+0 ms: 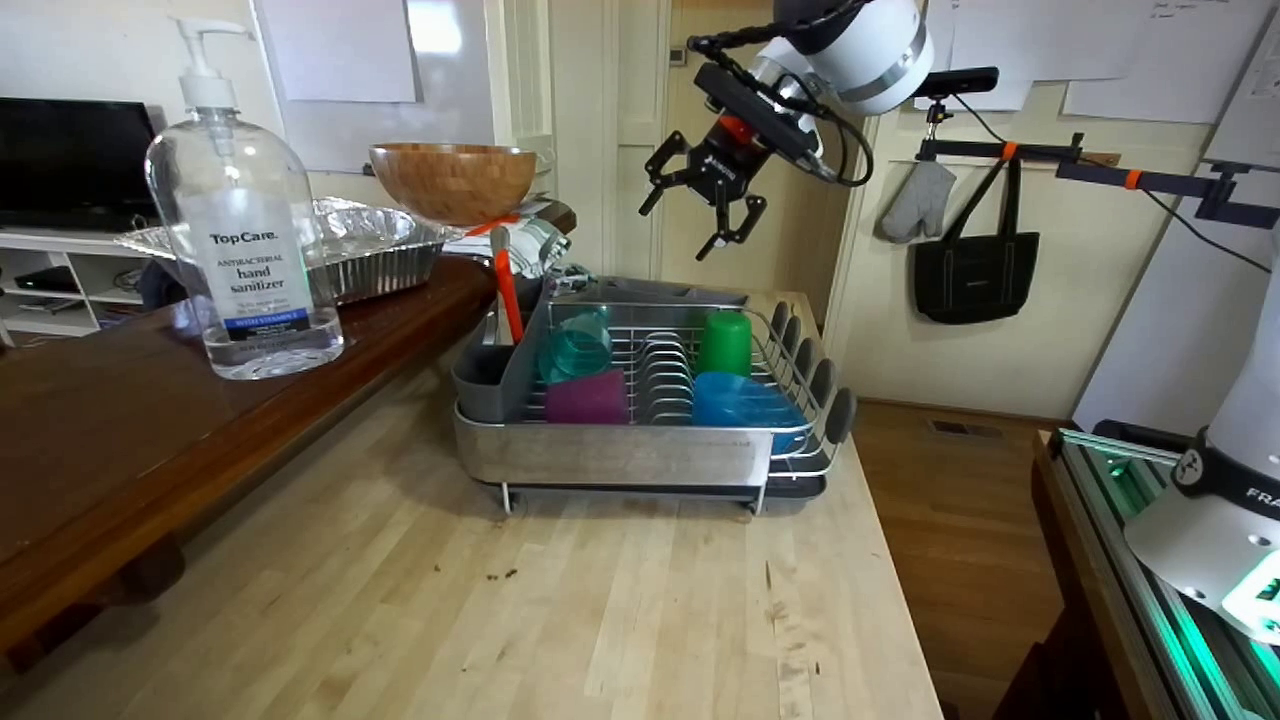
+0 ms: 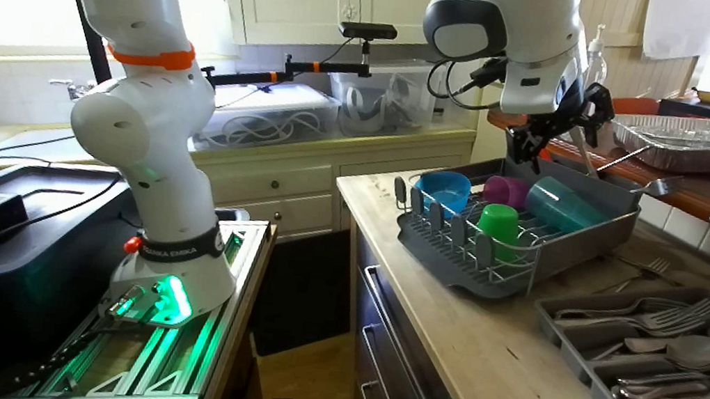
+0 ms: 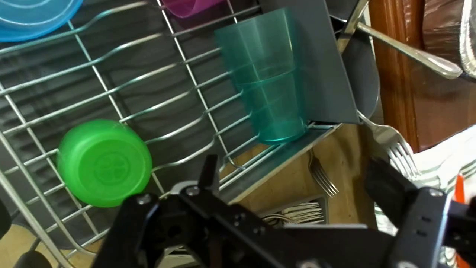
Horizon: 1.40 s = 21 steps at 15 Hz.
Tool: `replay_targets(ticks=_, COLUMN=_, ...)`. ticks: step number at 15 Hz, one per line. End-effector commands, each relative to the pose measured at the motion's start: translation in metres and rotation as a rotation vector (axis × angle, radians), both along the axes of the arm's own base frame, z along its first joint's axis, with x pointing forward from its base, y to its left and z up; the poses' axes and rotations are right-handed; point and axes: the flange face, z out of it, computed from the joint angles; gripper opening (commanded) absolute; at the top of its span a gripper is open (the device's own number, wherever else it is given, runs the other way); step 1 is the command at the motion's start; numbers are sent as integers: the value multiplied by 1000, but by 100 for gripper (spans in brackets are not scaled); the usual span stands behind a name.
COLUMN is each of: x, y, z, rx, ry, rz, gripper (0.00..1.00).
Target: Put the cups in the dishes tray upside down
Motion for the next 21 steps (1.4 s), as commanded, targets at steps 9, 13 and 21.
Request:
replay_targets(ticks=9, x=69, y=46, z=-19, rx=-189, ry=53, rz=117, gripper=100)
replay_targets(ticks=13, x=82, y=55, z=-39, rx=-208, ry=115, rz=155, gripper=100)
replay_targets(ticks=21, x=104, y=66, z=-82, rx=-221, ry=201, rz=127, gripper=100)
